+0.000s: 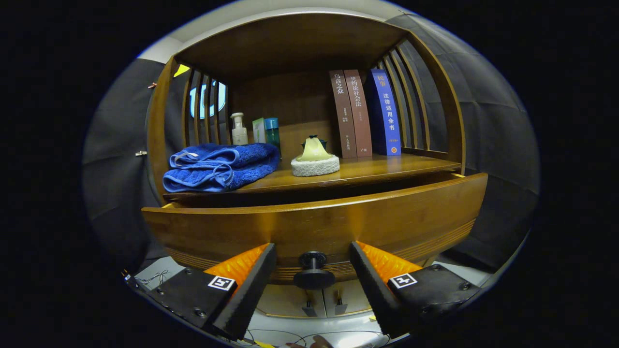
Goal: Pull open the drawer, take out the items inside it, and place them on the countertop above the cabinet.
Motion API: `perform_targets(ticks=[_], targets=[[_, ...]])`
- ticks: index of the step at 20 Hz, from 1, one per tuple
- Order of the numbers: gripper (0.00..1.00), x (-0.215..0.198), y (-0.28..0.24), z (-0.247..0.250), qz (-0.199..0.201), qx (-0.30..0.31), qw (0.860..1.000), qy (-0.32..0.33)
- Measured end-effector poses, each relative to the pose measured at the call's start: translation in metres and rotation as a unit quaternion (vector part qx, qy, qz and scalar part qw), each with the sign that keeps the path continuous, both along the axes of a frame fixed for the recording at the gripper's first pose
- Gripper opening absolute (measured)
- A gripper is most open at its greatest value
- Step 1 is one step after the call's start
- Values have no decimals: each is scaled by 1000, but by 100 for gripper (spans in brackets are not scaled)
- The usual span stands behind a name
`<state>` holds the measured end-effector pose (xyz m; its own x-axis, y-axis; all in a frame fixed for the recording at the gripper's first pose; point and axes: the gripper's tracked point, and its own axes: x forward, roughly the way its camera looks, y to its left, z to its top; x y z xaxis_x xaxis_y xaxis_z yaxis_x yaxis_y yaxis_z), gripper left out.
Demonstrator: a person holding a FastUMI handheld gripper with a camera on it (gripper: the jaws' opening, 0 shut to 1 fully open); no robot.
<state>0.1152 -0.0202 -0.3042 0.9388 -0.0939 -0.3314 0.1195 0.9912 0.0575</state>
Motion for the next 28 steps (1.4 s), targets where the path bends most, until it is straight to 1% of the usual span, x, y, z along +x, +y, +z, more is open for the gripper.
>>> perform_targets(ticks=[6, 12, 17, 23, 26, 28], targets=[[100, 25, -3, -5, 2, -3, 1000, 1], [100, 37, -5, -9, 3, -6, 1000, 9], [100, 37, -7, -12, 3, -13, 1000, 11], [100, 35, -13, -18, -1, -13, 1000, 28], [100, 31, -14, -6, -6, -8, 1000, 21], [99, 29, -13, 13, -4, -14, 1000, 6]])
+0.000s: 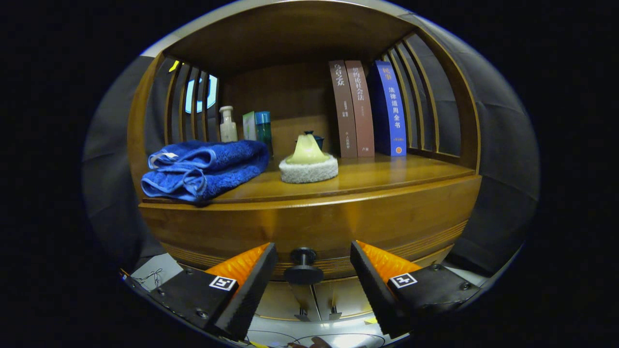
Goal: Pull open the drawer, take out the items inside it, and place them on the countertop above the cabinet.
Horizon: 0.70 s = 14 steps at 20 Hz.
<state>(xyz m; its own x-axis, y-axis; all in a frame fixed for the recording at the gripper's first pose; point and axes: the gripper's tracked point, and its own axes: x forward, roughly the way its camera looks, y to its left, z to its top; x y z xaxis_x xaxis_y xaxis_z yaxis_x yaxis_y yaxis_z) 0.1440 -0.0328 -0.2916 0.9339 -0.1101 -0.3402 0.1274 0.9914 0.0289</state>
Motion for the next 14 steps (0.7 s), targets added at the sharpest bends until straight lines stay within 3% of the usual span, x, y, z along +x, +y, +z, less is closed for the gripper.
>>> perform_targets(ticks=[14], targets=[[99, -54, 14, 187, 19, -25, 993, -117]])
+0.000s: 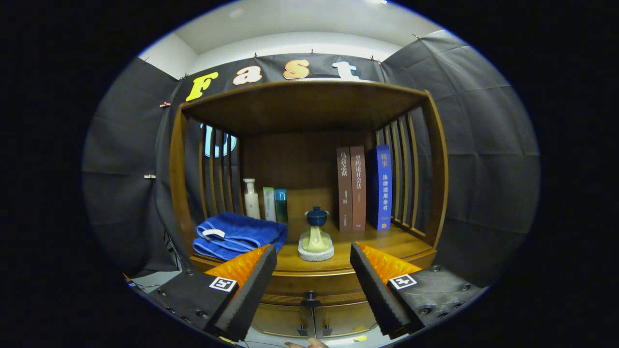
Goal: Pull open the drawer, take out the items inside it, and place them on the countertop above the cabinet.
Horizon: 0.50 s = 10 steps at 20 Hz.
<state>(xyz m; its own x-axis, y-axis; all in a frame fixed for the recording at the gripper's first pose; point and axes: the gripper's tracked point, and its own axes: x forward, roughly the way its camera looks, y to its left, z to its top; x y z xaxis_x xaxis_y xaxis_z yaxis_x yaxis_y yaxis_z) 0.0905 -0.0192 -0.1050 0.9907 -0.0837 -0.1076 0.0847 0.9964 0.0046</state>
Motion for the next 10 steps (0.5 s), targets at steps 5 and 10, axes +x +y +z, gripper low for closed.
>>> perform_targets(ticks=[5, 10], targets=[[98, -33, 1, 45, -1, 5, 1000, -12], [98, -58, 2, 72, 3, 3, 1000, -19]])
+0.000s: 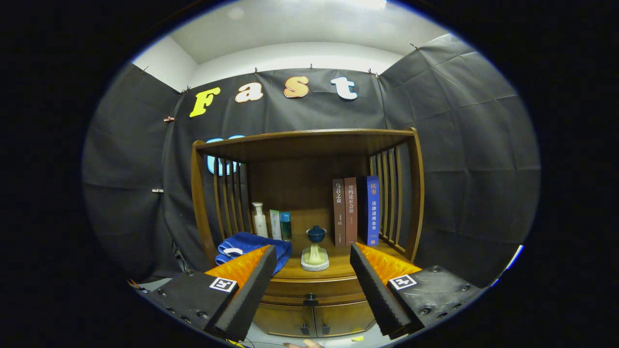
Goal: Pull open the drawer, take out the items inside it, and place them on the countertop above the cabinet.
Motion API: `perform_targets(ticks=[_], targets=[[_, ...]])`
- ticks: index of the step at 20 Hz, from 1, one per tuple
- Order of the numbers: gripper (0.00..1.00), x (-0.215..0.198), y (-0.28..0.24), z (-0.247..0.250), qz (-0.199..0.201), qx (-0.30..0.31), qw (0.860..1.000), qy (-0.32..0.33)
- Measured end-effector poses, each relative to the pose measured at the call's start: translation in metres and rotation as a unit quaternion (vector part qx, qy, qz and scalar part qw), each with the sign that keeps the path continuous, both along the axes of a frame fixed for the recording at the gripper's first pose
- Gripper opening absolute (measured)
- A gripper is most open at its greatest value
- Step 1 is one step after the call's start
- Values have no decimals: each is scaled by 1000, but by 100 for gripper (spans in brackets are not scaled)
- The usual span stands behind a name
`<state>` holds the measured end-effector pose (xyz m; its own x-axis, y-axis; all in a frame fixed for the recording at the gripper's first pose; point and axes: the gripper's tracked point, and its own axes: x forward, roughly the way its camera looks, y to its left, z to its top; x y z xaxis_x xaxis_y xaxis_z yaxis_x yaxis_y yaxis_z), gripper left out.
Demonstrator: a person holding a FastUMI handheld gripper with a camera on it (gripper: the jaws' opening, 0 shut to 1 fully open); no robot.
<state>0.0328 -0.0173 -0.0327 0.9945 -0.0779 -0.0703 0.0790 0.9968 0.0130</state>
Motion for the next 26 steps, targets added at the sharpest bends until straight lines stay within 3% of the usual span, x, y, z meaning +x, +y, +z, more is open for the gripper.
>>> perform_targets(ticks=[7, 26], targets=[[98, -15, 9, 13, 13, -12, 1000, -7], [98, -23, -2, 16, -2, -28, 1000, -6]])
